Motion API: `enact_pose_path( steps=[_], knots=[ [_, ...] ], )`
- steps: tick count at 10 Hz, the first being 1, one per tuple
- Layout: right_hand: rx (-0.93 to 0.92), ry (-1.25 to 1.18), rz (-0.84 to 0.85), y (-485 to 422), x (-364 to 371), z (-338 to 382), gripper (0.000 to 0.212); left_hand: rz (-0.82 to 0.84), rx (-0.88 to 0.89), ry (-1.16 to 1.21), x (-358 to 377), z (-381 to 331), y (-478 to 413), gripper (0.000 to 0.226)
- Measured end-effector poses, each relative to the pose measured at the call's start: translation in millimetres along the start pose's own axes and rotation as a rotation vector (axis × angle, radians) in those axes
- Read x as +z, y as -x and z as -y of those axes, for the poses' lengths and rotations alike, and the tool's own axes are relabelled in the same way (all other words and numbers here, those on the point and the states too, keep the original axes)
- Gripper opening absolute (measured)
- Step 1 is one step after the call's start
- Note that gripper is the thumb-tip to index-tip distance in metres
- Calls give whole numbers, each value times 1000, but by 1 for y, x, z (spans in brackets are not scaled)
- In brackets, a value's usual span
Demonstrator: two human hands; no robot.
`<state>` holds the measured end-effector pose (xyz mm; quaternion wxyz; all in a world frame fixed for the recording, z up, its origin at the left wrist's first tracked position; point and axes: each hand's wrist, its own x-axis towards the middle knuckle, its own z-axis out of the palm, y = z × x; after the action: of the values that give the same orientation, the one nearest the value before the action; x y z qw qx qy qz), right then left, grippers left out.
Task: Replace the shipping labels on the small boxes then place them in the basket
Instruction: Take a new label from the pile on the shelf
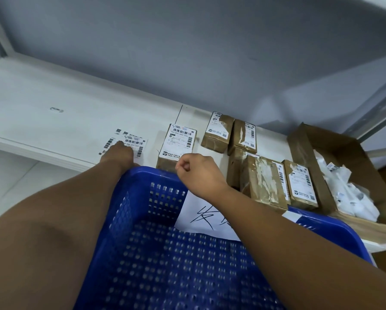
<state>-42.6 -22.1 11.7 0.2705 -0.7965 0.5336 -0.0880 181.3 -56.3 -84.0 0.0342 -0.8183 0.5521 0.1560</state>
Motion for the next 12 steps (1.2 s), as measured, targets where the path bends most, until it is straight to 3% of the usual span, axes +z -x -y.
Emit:
enact_pose_path(
  steps=[2,4,5,6,7,8,10,11,12],
  knots=[
    [5,7,0,0,-2,0,19,16,35,96,4,3,-4,64],
    [5,4,10,0,3,-2,19,-56,-22,137,8,3,-6,41],
    [8,11,14,0,4,-3,19,-187,-91,220,11,4,-7,35],
    [16,0,5,3,2,-5,19,-361,-211,478,9,2,-3,36],
    [26,-39,-29,9,-9,-4,19,-511,-220,746,-3,-13,4,30],
    [38,-150,-87,21,-29,-2,19,-614,-107,922,-22,-43,27,27],
    [124,-537,-251,60,-65,-11,24,-634,173,1000,-52,-116,101,27],
    [157,-697,-272,85,-80,-22,32,-517,246,1029,-59,-151,152,38],
    [208,-863,-266,110,-91,-34,27,-445,345,886,-57,-176,199,48]
  ],
)
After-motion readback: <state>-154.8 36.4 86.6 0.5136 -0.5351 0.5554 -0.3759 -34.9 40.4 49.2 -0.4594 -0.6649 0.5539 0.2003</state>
